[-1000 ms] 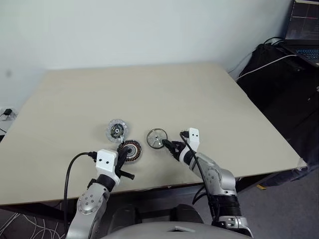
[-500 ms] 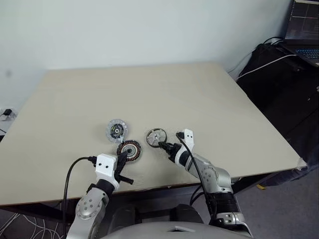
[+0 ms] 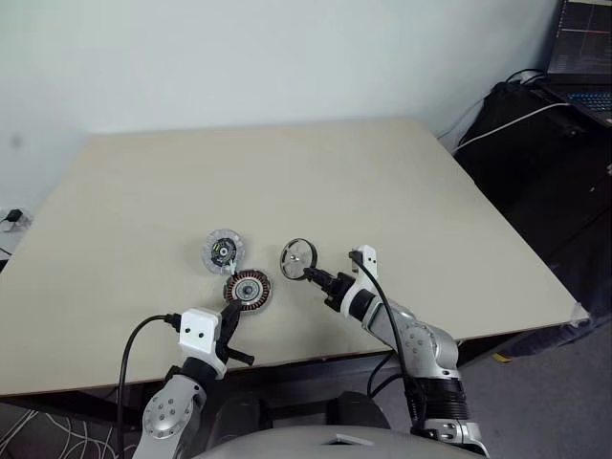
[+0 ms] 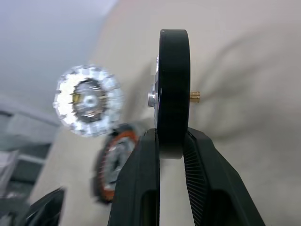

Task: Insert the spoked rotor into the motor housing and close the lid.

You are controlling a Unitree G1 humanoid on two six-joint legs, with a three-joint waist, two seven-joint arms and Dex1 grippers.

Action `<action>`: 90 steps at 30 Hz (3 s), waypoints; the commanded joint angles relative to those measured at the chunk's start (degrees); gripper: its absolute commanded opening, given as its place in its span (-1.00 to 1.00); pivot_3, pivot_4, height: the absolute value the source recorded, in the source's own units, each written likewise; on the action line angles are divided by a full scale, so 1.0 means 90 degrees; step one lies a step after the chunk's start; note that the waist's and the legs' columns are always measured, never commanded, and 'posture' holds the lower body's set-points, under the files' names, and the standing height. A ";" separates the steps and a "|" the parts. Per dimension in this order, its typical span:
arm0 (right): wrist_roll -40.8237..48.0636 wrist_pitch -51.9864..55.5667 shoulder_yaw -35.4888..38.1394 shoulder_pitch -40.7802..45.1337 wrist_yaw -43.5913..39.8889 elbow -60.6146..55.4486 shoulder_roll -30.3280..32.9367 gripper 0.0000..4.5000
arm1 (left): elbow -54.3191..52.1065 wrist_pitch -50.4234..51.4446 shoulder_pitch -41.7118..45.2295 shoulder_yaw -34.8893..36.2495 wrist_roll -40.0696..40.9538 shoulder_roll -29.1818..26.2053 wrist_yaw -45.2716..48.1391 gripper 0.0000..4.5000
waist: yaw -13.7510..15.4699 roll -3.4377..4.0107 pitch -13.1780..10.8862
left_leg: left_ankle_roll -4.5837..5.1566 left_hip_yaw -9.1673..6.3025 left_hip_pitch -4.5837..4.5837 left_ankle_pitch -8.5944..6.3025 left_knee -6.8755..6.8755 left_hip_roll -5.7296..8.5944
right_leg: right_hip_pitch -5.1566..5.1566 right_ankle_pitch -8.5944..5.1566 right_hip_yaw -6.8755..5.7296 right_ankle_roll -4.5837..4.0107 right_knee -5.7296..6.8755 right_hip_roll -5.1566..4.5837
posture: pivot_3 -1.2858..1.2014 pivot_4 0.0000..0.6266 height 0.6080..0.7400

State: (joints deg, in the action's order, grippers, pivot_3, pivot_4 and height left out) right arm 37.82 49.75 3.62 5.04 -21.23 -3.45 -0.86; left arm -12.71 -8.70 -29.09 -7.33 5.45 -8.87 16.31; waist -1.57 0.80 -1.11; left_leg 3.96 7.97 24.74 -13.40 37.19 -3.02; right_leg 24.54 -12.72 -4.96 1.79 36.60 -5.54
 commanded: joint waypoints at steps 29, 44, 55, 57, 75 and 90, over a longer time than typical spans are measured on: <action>0.0501 0.0673 -0.0936 0.0779 -0.0834 0.1062 -0.0446 -0.81 | 0.0147 -0.1184 -0.0711 0.0127 0.0085 0.0367 -0.0291 -1.00 | -0.0001 -0.0019 -0.0007 | 0.0001 -0.0006 0.0006 0.0000 0.0003 0.0000 | -0.0003 0.0000 -0.0012 0.0003 -0.0006 -0.0003 | 0.03 -1.00 1.00; 0.0286 0.0223 -0.0988 0.0978 -0.0754 0.1586 -0.0550 -0.81 | 0.0273 -0.1187 -0.0610 0.0133 0.0170 0.0328 -0.0181 -1.00 | 0.0004 -0.0021 -0.0004 | 0.0001 -0.0005 0.0005 0.0000 0.0005 0.0000 | -0.0003 0.0001 -0.0013 0.0003 -0.0002 -0.0002 | 0.03 -1.00 1.00; 0.0312 0.0251 -0.0974 0.0968 -0.0714 0.1611 -0.0544 -0.09 | 0.0426 -0.1246 -0.0558 0.0160 0.0178 0.0339 -0.0128 -1.00 | -0.0001 -0.0023 -0.0002 | 0.0001 -0.0005 0.0005 0.0000 0.0006 0.0000 | -0.0003 0.0001 -0.0013 0.0002 0.0000 -0.0002 | 0.03 -1.00 1.00; 0.0316 0.0257 -0.0964 0.0961 -0.0709 0.1594 -0.0536 0.22 | 0.0391 -0.1217 -0.0543 0.0137 0.0164 0.0349 -0.0141 -1.00 | -0.0001 -0.0024 0.0000 | 0.0001 -0.0005 0.0003 0.0000 0.0006 0.0000 | -0.0004 0.0001 -0.0012 0.0002 0.0000 -0.0002 | 0.03 -1.00 1.00; -0.1013 -0.0657 -0.1631 0.0797 -0.0379 0.0190 0.0260 0.84 | 0.1122 -0.1645 -0.0276 0.0275 0.0290 0.0358 0.0085 -1.00 | 0.0010 -0.0017 -0.0004 | -0.0001 -0.0005 -0.0003 0.0000 0.0011 -0.0005 | 0.0000 0.0021 -0.0071 -0.0002 0.0003 -0.0037 | 0.03 -1.00 1.00; -0.3189 -0.2944 -0.3147 0.1377 -0.0381 0.1285 -0.0057 -0.98 | 0.1546 -0.2057 -0.0239 0.0347 0.0323 0.0335 0.0248 -1.00 | 0.0002 -0.0035 0.0003 | -0.0001 -0.0002 -0.0004 -0.0004 0.0020 -0.0006 | -0.0003 0.0023 -0.0068 0.0002 0.0003 -0.0010 | 0.03 -1.00 1.00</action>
State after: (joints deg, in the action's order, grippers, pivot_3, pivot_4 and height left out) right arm 10.23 25.44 -24.42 15.82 -24.14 7.77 -0.40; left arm 1.78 -25.62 -31.75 -4.50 7.92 -5.91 18.34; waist -1.55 0.48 -1.08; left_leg 3.95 7.96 24.70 -13.43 37.38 -3.08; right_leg 24.52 -12.51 -5.57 1.81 36.63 -5.63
